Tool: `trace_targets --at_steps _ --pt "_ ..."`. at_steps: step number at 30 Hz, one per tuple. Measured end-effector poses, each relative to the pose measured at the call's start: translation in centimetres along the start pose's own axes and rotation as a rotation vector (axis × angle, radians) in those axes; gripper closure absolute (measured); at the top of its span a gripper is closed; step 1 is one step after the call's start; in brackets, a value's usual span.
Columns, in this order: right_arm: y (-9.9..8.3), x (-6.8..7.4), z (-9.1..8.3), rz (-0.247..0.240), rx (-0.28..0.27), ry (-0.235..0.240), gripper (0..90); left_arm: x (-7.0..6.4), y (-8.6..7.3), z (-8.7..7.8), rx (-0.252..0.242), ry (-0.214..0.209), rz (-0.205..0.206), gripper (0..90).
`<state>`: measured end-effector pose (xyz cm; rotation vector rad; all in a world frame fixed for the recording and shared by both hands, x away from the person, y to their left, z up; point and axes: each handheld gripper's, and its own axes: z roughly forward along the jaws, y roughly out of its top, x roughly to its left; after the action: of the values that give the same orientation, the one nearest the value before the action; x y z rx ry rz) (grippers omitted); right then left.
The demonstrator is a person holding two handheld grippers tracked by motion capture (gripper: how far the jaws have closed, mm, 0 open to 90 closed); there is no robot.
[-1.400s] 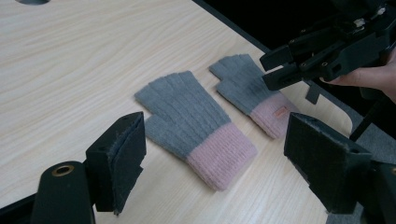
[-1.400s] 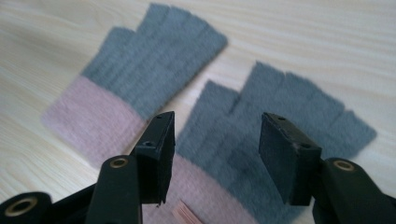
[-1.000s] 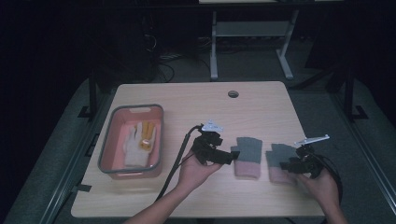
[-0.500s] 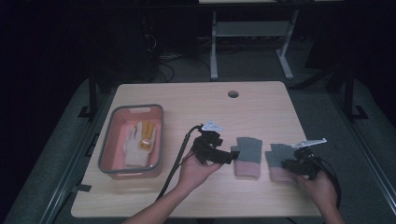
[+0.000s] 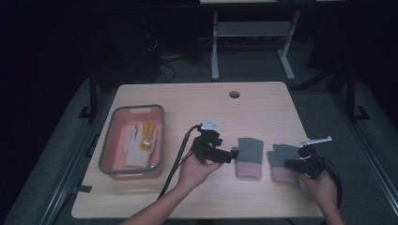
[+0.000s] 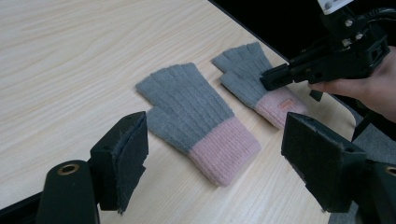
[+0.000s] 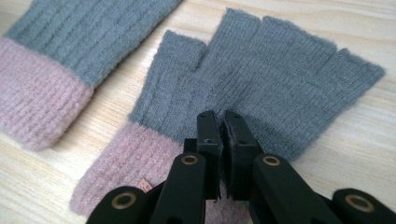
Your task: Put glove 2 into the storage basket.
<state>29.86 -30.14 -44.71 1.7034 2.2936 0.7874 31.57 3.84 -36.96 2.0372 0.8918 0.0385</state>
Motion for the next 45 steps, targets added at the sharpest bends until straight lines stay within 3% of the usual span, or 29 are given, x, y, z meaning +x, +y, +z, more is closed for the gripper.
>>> trace_targets --at_steps 11,16,25,31,36,45 --pt "1.4 0.9 -2.3 0.014 -0.054 0.033 86.3 0.1 0.0 -0.1 0.001 0.005 -0.005 23.1" --pt "2.9 2.3 -2.5 -0.026 -0.078 0.054 86.2 0.2 -0.2 0.1 0.0 0.002 -0.012 23.0" --pt "5.3 6.1 -0.6 -0.065 -0.062 0.114 86.0 0.6 -0.7 0.3 0.004 0.0 -0.035 23.0" --pt "6.2 7.6 0.9 -0.077 -0.037 0.114 86.0 0.9 -1.2 0.6 0.014 -0.002 -0.047 23.0" --pt "6.3 8.2 1.7 -0.037 -0.01 0.119 85.9 1.2 -1.6 0.9 0.028 0.0 -0.053 23.0" --pt "6.1 8.4 2.8 -0.016 0.003 0.131 83.8 1.2 -1.8 1.3 0.044 0.001 -0.059 22.6"
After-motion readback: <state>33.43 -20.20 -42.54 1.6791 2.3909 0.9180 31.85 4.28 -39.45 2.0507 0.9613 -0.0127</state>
